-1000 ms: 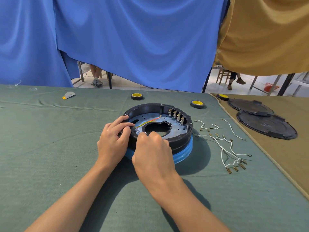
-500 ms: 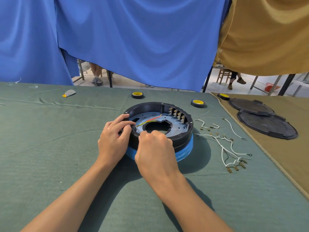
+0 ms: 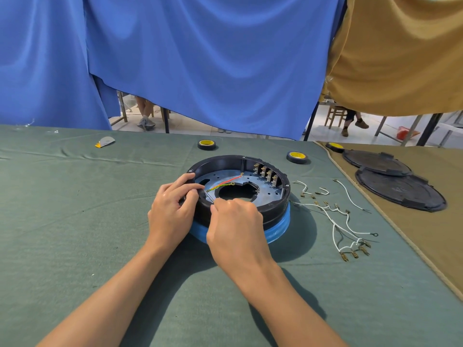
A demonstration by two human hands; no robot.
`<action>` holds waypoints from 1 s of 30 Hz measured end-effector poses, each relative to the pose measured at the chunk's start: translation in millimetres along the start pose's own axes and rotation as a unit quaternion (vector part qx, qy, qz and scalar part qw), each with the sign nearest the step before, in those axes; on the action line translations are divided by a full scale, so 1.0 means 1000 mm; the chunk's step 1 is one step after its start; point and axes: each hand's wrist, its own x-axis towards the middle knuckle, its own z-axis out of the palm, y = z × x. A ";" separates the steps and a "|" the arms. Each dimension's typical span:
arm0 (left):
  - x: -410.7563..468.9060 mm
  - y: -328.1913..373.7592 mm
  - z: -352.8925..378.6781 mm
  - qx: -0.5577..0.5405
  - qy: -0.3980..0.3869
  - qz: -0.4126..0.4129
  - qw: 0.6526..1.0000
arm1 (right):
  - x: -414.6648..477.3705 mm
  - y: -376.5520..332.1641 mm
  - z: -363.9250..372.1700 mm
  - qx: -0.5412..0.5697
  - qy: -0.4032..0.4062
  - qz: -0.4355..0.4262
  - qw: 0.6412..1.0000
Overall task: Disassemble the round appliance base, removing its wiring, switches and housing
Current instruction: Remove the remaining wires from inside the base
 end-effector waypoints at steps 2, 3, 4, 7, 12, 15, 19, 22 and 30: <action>0.000 0.000 0.000 0.000 -0.001 -0.002 1.000 | 0.002 0.001 -0.002 -0.002 -0.003 -0.007 1.000; 0.000 0.000 0.000 0.001 -0.002 -0.001 1.000 | 0.003 0.001 -0.002 -0.008 -0.006 -0.014 1.000; 0.000 0.000 0.000 0.003 -0.001 0.000 1.000 | 0.004 0.001 -0.003 -0.012 -0.010 -0.020 1.000; 0.000 0.000 0.000 0.007 0.001 -0.001 1.000 | 0.005 0.000 -0.004 -0.018 -0.014 -0.023 0.999; 0.000 0.002 0.001 0.015 0.001 -0.002 1.000 | 0.003 -0.009 -0.004 -0.022 -0.019 -0.009 1.000; -0.001 0.004 0.000 0.014 0.001 -0.007 1.000 | 0.002 -0.016 -0.004 -0.024 -0.022 0.003 0.999; -0.002 0.009 -0.003 0.013 -0.005 -0.012 1.000 | 0.000 -0.020 -0.005 -0.016 -0.021 0.006 1.000; -0.003 0.011 -0.004 0.011 -0.011 -0.012 1.000 | 0.000 -0.024 -0.003 -0.021 -0.013 -0.002 1.000; -0.002 0.005 -0.002 0.007 -0.003 -0.013 1.000 | 0.001 -0.012 -0.001 -0.018 -0.010 -0.001 1.000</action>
